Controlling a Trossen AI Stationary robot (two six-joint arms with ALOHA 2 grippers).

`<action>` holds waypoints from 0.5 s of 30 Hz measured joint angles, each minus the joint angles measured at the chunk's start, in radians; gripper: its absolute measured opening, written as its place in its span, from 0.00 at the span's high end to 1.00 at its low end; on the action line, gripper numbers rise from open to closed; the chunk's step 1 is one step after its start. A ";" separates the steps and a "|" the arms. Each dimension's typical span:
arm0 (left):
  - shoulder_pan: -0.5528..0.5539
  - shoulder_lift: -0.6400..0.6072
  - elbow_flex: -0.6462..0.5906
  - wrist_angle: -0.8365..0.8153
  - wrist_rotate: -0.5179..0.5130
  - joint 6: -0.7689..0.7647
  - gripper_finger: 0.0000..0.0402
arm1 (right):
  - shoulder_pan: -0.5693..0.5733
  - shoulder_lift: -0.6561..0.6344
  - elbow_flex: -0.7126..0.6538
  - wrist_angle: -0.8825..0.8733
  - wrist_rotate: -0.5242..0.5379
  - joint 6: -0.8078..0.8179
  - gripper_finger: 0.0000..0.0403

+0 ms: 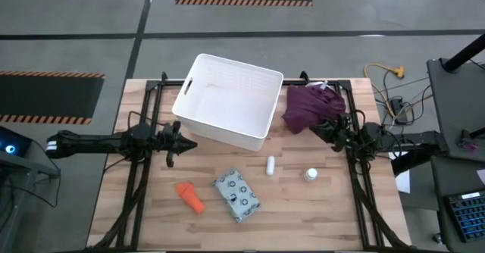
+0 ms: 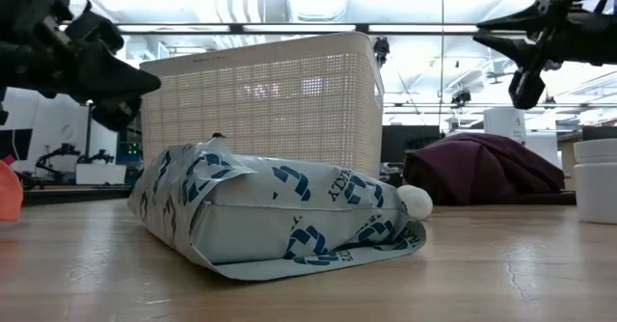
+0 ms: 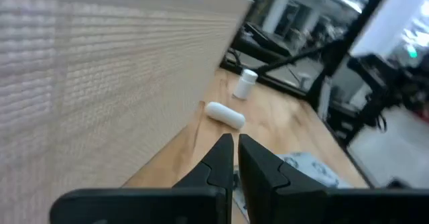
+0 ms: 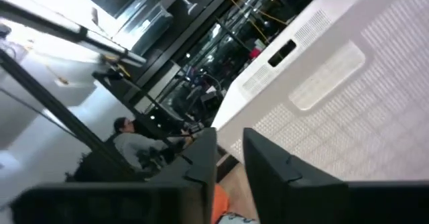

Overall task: Pick & place medical supplies in basket/bin
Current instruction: Put the pill bottle into the bin

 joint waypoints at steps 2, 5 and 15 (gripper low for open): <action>0.000 0.000 0.000 0.001 -0.004 -0.053 0.99 | 0.000 0.028 0.030 0.000 -0.002 -0.046 0.75; 0.000 -0.002 0.000 0.004 -0.003 -0.087 0.99 | 0.001 0.089 0.096 -0.009 -0.033 -0.113 0.64; 0.000 -0.002 0.026 0.036 -0.003 -0.117 0.99 | 0.072 0.399 0.495 -0.615 -0.179 -0.176 0.46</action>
